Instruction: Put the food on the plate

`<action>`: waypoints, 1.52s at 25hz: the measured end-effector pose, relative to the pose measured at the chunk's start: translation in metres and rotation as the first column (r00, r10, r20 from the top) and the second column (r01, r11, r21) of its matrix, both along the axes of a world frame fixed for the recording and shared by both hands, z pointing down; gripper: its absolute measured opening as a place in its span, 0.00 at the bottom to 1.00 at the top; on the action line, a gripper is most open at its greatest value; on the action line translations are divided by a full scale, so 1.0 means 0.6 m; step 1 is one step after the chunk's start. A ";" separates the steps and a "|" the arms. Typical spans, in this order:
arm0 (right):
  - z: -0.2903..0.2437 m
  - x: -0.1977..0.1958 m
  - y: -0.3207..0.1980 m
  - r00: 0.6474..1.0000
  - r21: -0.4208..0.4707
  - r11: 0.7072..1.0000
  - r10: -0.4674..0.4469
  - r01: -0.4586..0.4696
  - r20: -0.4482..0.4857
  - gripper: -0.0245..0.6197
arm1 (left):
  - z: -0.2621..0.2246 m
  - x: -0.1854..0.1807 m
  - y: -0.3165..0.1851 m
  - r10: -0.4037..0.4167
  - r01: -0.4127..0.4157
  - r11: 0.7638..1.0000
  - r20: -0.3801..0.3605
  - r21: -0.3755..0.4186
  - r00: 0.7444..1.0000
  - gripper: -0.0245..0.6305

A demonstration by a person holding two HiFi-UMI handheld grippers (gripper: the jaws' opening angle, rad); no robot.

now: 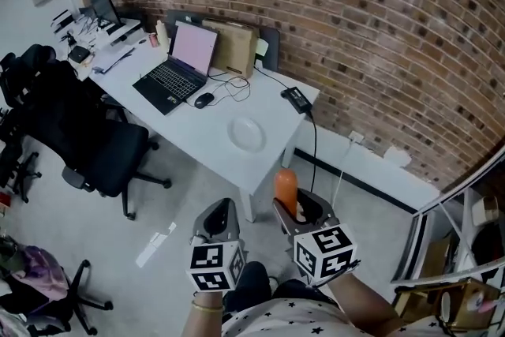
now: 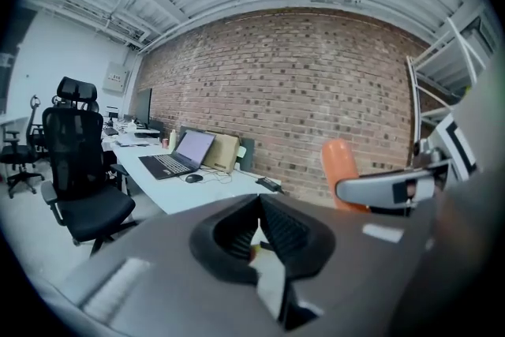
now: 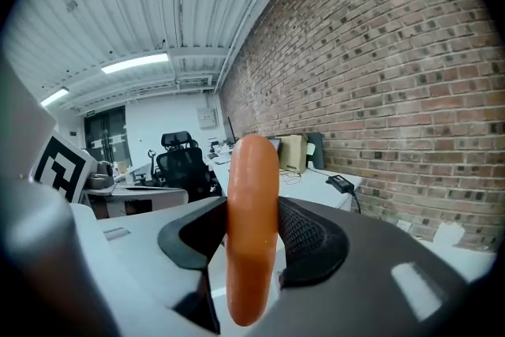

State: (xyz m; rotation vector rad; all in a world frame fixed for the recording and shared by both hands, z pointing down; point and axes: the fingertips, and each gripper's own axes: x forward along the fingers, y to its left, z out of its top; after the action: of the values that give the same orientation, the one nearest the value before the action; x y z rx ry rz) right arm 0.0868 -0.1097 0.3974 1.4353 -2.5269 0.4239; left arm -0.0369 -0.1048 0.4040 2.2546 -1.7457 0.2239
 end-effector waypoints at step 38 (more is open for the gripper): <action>0.387 -0.182 -0.591 0.899 -0.553 0.829 -0.182 -0.078 -0.400 0.35 | 0.158 -0.180 -0.548 0.030 -0.024 0.985 0.031 -0.173 0.999 0.05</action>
State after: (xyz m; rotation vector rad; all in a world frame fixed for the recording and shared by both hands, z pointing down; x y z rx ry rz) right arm -0.0226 -0.4643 0.6293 1.0737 -1.8568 0.6756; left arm -0.1447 -0.4334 0.4986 2.1629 -1.6438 0.4051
